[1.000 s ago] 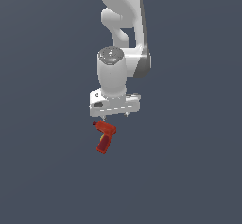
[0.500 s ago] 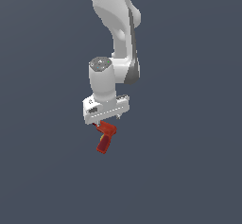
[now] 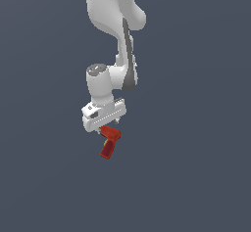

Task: Pick up the object and move it to a goal position.

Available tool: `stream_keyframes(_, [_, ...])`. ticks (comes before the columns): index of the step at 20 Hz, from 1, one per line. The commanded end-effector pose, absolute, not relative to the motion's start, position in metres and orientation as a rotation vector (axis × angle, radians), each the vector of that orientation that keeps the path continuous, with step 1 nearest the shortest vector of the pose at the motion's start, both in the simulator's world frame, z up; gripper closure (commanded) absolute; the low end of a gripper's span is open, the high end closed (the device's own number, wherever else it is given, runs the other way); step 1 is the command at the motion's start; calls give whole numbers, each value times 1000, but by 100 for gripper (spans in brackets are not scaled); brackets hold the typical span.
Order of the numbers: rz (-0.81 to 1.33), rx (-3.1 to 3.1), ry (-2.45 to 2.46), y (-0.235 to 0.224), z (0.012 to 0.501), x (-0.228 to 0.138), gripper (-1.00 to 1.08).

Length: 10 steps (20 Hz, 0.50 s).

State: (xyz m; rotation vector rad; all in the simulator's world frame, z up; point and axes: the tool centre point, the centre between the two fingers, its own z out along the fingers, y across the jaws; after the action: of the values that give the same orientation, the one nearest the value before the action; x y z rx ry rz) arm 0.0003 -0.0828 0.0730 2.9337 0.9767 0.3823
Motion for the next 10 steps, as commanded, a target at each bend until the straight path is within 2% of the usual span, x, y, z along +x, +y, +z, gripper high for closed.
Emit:
stream_keyframes(1, [428, 2891, 1060, -87, 67, -2, -100])
stream_keyframes(10, [601, 2709, 1322, -99, 54, -11, -100])
